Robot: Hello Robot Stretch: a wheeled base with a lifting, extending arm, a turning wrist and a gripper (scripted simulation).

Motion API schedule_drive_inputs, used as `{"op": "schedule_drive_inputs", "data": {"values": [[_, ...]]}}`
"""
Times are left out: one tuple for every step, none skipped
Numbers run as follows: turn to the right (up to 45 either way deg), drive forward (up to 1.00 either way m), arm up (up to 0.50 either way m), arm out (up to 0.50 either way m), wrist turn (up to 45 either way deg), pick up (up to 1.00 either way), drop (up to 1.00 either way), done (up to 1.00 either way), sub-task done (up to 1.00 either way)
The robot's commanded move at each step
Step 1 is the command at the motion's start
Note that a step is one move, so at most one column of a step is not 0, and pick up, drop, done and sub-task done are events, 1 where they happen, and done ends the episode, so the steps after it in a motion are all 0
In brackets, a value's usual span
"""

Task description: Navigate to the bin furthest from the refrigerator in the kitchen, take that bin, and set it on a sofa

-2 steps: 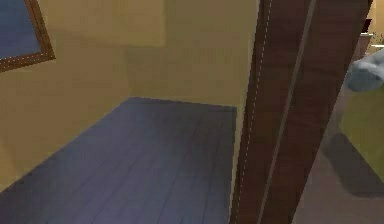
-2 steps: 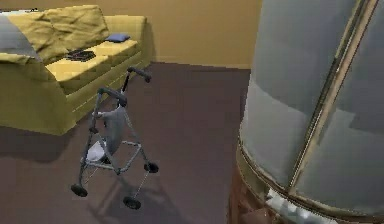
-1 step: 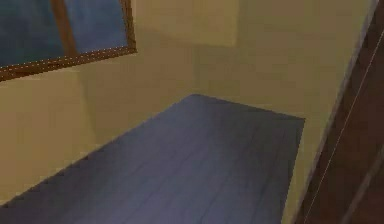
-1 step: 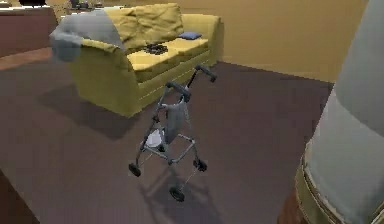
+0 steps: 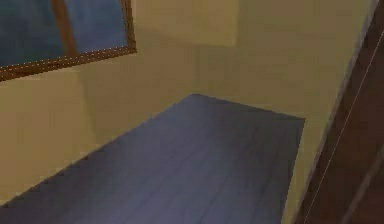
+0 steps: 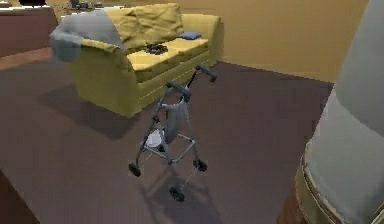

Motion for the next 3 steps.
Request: {"op": "schedule_drive_inputs", "data": {"values": [[-45.0, 0.0, 0.0, 0.0, 0.0, 0.0, 0.0, 0.0, 0.0], [-45.0, 0.0, 0.0, 0.0, 0.0, 0.0, 0.0, 0.0, 0.0], [-45.0, 0.0, 0.0, 0.0, 0.0, 0.0, 0.0, 0.0, 0.0]]}}
